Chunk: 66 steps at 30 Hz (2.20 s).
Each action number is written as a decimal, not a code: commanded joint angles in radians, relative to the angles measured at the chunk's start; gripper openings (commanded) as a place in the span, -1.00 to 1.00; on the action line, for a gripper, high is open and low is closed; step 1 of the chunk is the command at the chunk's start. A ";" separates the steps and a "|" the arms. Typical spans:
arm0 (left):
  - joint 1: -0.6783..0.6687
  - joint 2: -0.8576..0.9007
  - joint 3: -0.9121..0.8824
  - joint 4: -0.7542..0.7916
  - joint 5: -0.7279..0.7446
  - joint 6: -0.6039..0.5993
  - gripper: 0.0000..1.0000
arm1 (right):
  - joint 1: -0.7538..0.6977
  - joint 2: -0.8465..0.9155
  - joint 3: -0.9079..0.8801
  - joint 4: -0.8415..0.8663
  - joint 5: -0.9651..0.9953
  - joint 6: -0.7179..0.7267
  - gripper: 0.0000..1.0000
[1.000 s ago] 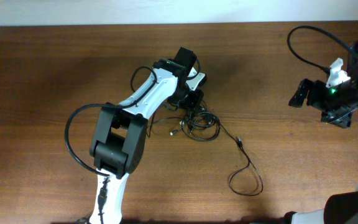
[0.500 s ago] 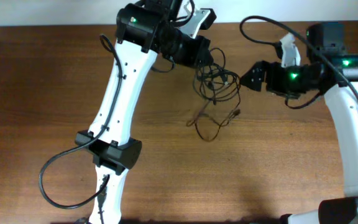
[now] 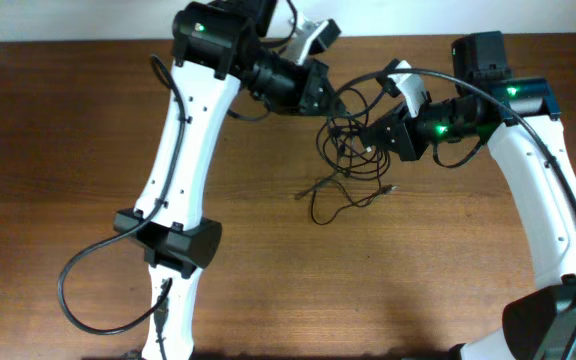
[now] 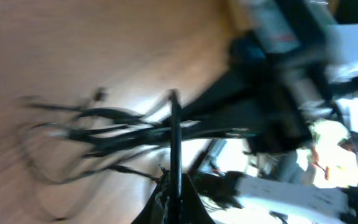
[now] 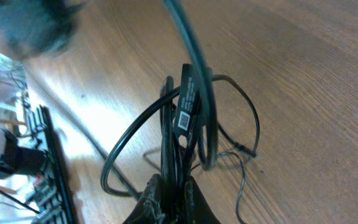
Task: Untangle cables
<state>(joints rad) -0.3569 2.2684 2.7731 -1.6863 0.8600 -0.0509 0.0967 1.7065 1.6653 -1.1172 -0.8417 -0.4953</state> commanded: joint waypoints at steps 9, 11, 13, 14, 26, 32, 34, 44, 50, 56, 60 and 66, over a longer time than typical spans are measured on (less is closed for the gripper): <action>0.208 -0.008 -0.036 -0.002 -0.973 -0.166 -1.00 | -0.560 -0.163 0.018 -0.184 -0.294 0.317 -0.92; 0.237 -0.008 -0.065 -0.002 -0.973 -0.166 -1.00 | -0.635 -0.163 0.018 -0.216 -0.223 0.354 -0.92; 0.250 -0.008 -0.072 -0.002 -0.974 -0.165 -1.00 | -0.639 -0.163 0.018 -0.237 0.058 0.478 -0.92; 0.250 -0.008 -0.072 -0.002 -0.996 -0.165 -1.00 | -0.636 -0.163 0.018 -0.257 0.122 0.479 -0.92; 0.288 -0.156 -0.043 -0.002 -0.830 -0.123 -0.63 | -0.244 -0.127 0.017 -0.349 0.497 0.564 -0.31; 0.286 -0.156 -0.186 -0.002 -0.810 -0.012 0.79 | -0.235 -0.081 0.017 -0.304 0.626 0.673 0.98; 0.262 -0.156 -0.216 0.005 -0.715 0.121 0.79 | -0.235 -0.081 0.017 -0.294 0.626 0.673 0.98; -0.182 -0.155 -0.817 0.420 -0.541 0.510 0.79 | -0.235 -0.080 0.017 -0.280 0.641 0.669 0.98; -0.360 -0.154 -1.022 0.699 -0.542 0.595 0.78 | -0.234 -0.080 0.017 -0.282 0.641 0.669 0.98; -0.377 -0.075 -1.025 0.832 -0.542 0.594 0.59 | -0.234 -0.080 0.017 -0.282 0.644 0.668 0.98; -0.377 -0.012 -1.025 0.857 -0.549 0.594 0.29 | -0.234 -0.080 0.017 -0.282 0.644 0.668 0.98; -0.376 0.024 -1.025 0.894 -0.602 0.594 -0.76 | -0.234 -0.080 0.017 -0.281 0.644 0.659 0.98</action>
<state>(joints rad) -0.7345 2.2826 1.7508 -0.8005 0.2710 0.5354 -0.1429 1.6264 1.6699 -1.3991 -0.2066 0.1730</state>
